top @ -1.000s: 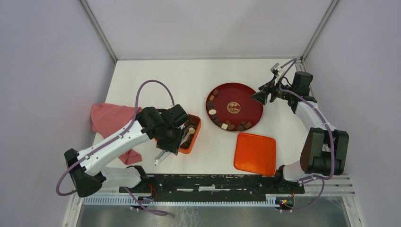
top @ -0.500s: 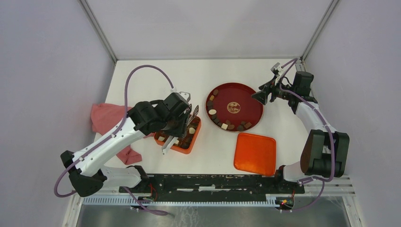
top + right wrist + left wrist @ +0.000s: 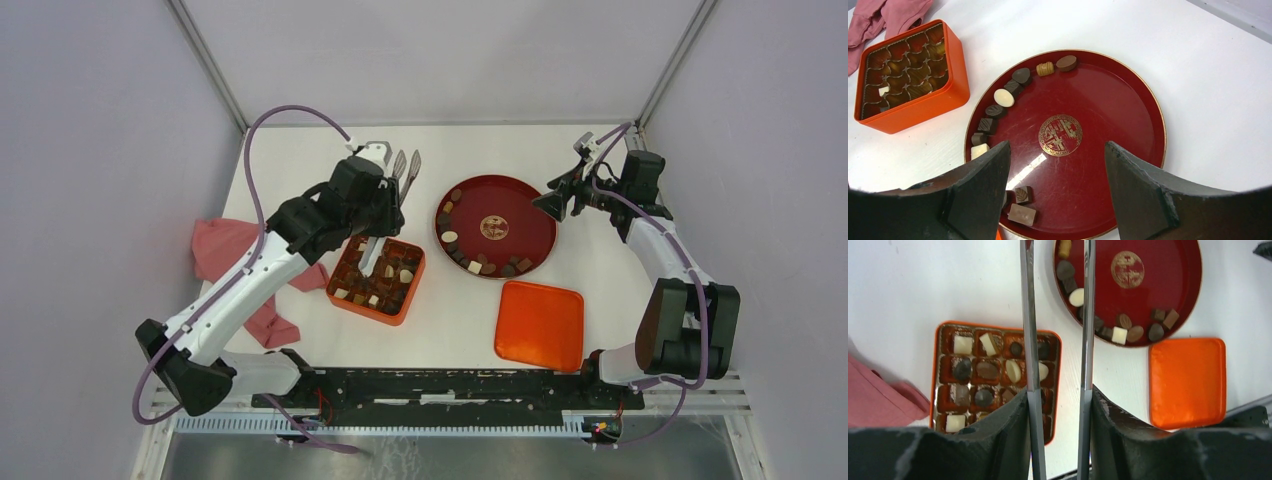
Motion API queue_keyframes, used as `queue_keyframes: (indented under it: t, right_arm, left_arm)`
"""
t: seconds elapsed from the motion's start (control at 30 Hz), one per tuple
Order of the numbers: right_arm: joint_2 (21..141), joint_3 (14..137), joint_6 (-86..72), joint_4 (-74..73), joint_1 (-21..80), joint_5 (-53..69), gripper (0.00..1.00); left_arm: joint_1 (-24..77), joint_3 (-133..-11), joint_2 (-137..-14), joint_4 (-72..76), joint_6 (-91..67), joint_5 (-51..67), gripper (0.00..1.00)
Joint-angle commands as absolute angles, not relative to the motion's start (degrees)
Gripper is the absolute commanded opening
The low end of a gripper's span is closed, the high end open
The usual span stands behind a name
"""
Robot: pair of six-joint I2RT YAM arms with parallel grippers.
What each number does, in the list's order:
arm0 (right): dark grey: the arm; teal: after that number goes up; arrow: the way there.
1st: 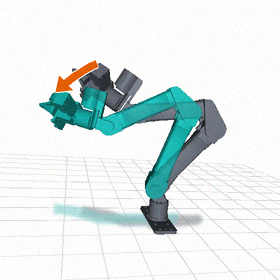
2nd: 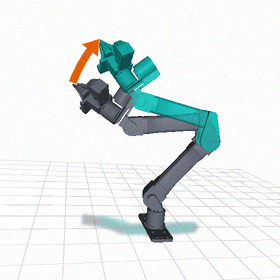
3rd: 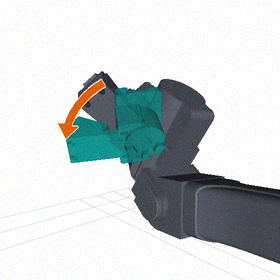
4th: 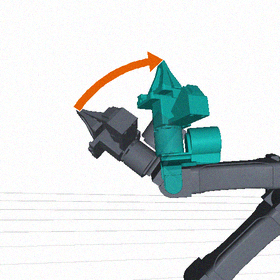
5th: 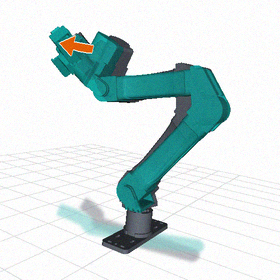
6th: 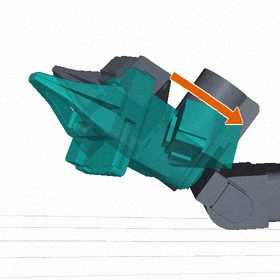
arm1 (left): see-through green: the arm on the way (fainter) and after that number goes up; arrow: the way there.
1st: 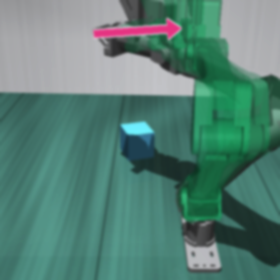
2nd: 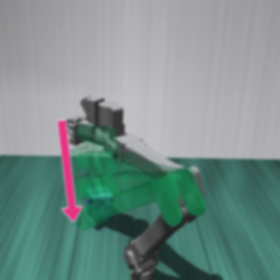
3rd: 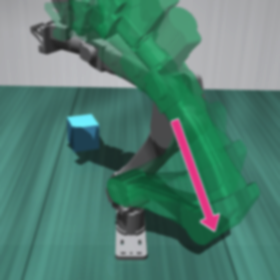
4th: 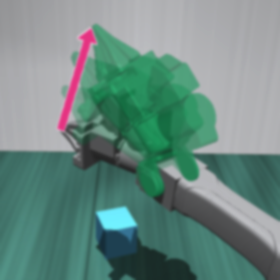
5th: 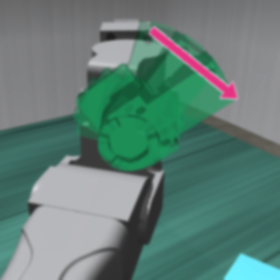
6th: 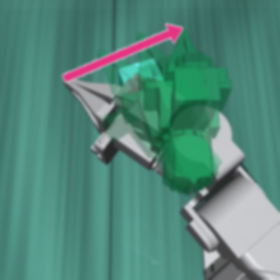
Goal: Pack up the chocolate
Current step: Place the clamp at the center of the board.
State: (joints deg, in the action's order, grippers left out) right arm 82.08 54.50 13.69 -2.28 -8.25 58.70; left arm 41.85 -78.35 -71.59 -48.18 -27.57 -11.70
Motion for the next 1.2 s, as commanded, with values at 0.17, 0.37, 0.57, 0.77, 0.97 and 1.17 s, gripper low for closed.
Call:
queue_keyframes:
  t: [0.17, 0.37, 0.57, 0.77, 0.97, 1.17]
  right_arm:
    - [80.57, 54.32, 13.19, 1.25, -7.91, 60.64, 0.75]
    - [80.6, 54.21, 12.83, 1.57, -7.9, 61.11, 0.75]
    - [80.6, 54.23, 12.74, 1.64, -7.96, 61.55, 0.75]
    - [80.42, 54.31, 12.83, 1.58, -7.93, 61.73, 0.75]
    - [80.55, 54.23, 13.25, 1.41, -7.93, 61.4, 0.75]
    - [82.49, 54.32, 13.84, 0.83, -7.94, 61.1, 0.75]
  left_arm:
    - [32.7, -76.92, -75.2, -34.89, -10.96, -16.99, 0.47]
    - [22.75, -75.02, -79.21, -26.21, -0.4, -12.75, 0.47]
    - [14.93, -74.42, -88.07, -19.54, 11.96, -1.26, 0.49]
    - [7.0, -79.3, -101.29, -15.65, 11.77, 6.28, 0.48]
    - [2.68, -85.37, -113.64, -13.63, 10.21, 7.59, 0.44]
    - [1.72, -86.67, -117.62, -9.91, 11.05, 5.74, 0.44]
